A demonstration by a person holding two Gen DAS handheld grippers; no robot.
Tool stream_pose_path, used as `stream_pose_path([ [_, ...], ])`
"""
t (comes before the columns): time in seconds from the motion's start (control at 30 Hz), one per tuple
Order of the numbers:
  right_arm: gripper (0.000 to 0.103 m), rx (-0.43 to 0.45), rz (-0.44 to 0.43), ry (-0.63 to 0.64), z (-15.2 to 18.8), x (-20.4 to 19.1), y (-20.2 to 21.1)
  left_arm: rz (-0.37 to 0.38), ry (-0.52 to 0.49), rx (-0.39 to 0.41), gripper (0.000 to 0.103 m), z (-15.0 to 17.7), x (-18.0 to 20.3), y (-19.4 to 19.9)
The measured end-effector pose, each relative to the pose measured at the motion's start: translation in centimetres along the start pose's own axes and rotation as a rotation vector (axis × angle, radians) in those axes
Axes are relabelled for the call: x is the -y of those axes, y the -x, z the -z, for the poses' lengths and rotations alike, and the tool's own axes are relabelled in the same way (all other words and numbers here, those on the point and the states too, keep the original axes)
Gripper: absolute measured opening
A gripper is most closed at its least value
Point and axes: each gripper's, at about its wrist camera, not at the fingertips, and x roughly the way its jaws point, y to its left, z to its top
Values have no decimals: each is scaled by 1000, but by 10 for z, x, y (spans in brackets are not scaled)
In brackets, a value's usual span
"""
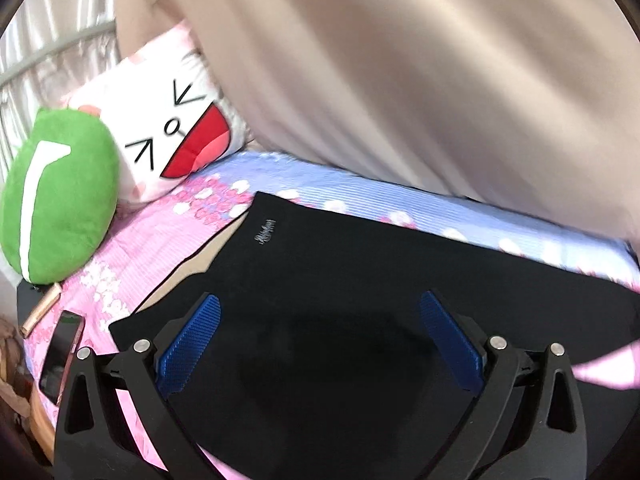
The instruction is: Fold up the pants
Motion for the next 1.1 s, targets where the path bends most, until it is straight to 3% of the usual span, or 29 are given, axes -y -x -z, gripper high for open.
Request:
stream_pose_path([
  [0.13,93,-70,-7,38,-13,-3,-37,-81,50,-33,98,-27,-26,-39],
  [0.2,73,-83,4,70,-16,-9,-49,-121,50,-37,98,-41,-38,-59],
  [0.27,63,-93,17,78,-17,-14,-57,-139,52,-58,98,-53,-50,-81],
  [0.33,43,-72,26,86,-17,-18,-56,-118,67,-81,98,-65,-62,-104],
  [0.37,21,-68,20,84,-17,-18,-55,-112,68,-94,98,-69,-66,-113],
  [0.4,14,-68,-29,66,-16,-18,-51,-137,82,-113,98,-76,-74,-127],
  [0.67,13,1,-41,56,-2,-22,-15,-139,31,-244,98,-109,-88,-232],
  [0.8,13,3,-26,53,14,-19,-1,-146,19,-282,96,-113,-83,-264],
  [0.87,12,-1,-21,50,17,-20,3,-85,20,-331,73,-113,-81,-278],
  [0.9,13,-3,-15,50,16,-18,5,-41,27,-374,39,-110,-81,-285],
  [1.0,13,0,-4,44,14,-22,6,3,67,-376,23,-113,-85,-277],
  [1.1,12,34,-10,30,19,-22,32,40,73,-313,21,-120,-88,-241],
])
